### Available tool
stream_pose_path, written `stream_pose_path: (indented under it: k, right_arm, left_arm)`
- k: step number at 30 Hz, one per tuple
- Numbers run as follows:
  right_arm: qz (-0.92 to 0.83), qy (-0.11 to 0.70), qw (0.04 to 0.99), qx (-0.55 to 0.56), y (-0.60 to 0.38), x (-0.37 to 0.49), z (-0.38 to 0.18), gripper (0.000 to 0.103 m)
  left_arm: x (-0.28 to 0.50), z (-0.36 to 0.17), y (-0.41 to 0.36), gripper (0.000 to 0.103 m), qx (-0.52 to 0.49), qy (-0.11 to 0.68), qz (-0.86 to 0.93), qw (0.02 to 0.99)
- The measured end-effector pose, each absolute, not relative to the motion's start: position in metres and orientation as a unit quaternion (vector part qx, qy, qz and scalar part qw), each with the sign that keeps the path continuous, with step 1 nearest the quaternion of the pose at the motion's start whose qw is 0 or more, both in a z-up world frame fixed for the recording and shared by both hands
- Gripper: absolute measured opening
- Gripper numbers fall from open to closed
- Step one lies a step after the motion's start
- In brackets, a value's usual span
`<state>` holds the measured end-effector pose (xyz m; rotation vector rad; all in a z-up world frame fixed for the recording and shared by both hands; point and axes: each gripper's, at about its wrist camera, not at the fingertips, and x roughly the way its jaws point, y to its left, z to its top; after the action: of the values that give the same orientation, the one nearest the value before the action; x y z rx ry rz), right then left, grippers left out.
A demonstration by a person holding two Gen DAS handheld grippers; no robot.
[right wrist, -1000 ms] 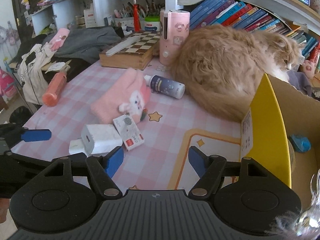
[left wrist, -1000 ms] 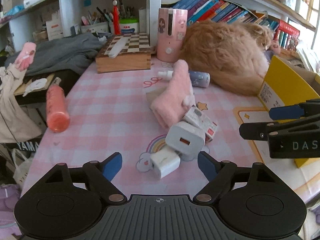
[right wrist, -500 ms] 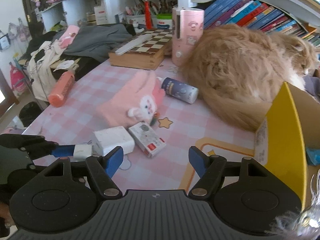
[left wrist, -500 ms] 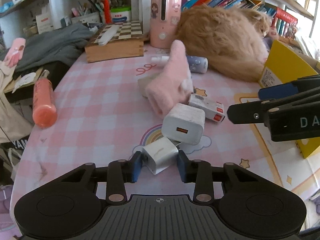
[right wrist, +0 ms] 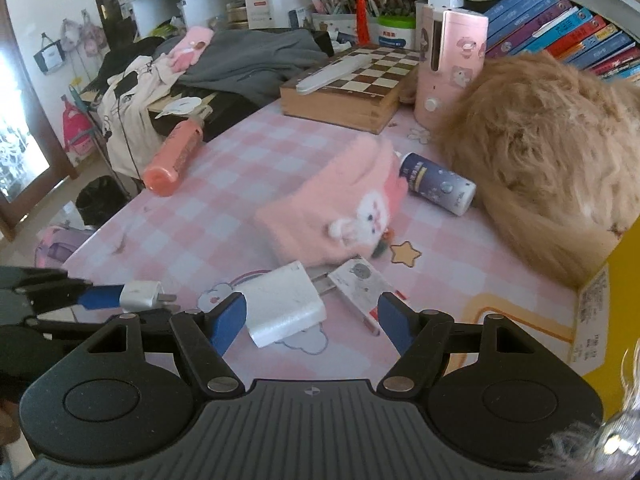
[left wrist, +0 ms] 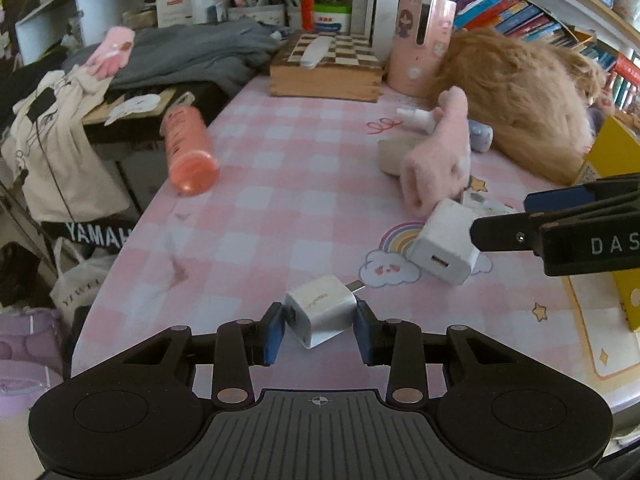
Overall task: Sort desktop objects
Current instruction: 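Close the left gripper on the small charger while the right gripper grasps the large charger, then lift and carry both white chargers toward the yellow box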
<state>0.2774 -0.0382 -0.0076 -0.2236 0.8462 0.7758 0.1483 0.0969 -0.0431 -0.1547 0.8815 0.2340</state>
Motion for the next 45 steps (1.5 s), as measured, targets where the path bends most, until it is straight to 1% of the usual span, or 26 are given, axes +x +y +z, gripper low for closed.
stream_pose_path:
  k: [10, 13, 14, 16, 19, 22, 23, 24, 33, 40, 45]
  right_arm:
    - [0.394, 0.423, 0.805, -0.134, -0.008, 0.284, -0.028, 0.069]
    - [0.387, 0.435, 0.802, -0.135, -0.005, 0.290, -0.037, 0.068]
    - [0.386, 0.436, 0.802, -0.133, -0.005, 0.292, -0.039, 0.068]
    - [0.388, 0.429, 0.804, -0.136, -0.004, 0.292, -0.040, 0.068]
    - [0.393, 0.419, 0.804, -0.156, -0.001, 0.289, -0.041, 0.066]
    - [0.397, 0.407, 0.804, -0.173, -0.001, 0.287, -0.042, 0.063]
    - [0.401, 0.404, 0.804, -0.174, -0.001, 0.286, -0.042, 0.056]
    - [0.404, 0.400, 0.804, -0.178, -0.002, 0.285, -0.042, 0.055]
    - [0.401, 0.406, 0.805, -0.163, -0.009, 0.285, -0.034, 0.054]
    - [0.390, 0.402, 0.816, -0.141, -0.035, 0.279, -0.015, 0.054]
    - [0.359, 0.395, 0.839, -0.104, -0.058, 0.273, 0.003, 0.054]
  left_arm:
    - [0.148, -0.047, 0.093, 0.037, -0.064, 0.422, 0.119, 0.897]
    - [0.151, -0.047, 0.093, 0.045, -0.063, 0.422, 0.114, 0.897]
    - [0.151, -0.047, 0.092, 0.047, -0.062, 0.422, 0.113, 0.897]
    - [0.152, -0.048, 0.090, 0.047, -0.056, 0.422, 0.113, 0.898]
    - [0.152, -0.049, 0.088, 0.045, -0.047, 0.421, 0.110, 0.899]
    - [0.152, -0.049, 0.089, 0.036, -0.046, 0.419, 0.113, 0.900]
    - [0.153, -0.048, 0.091, 0.035, -0.047, 0.420, 0.112, 0.899]
    - [0.154, -0.048, 0.092, 0.035, -0.050, 0.421, 0.109, 0.899]
    - [0.153, -0.033, 0.095, 0.035, -0.075, 0.403, 0.099, 0.907]
    - [0.155, -0.016, 0.093, 0.035, -0.072, 0.394, 0.070, 0.913]
    - [0.157, -0.003, 0.090, 0.035, -0.072, 0.384, 0.045, 0.919]
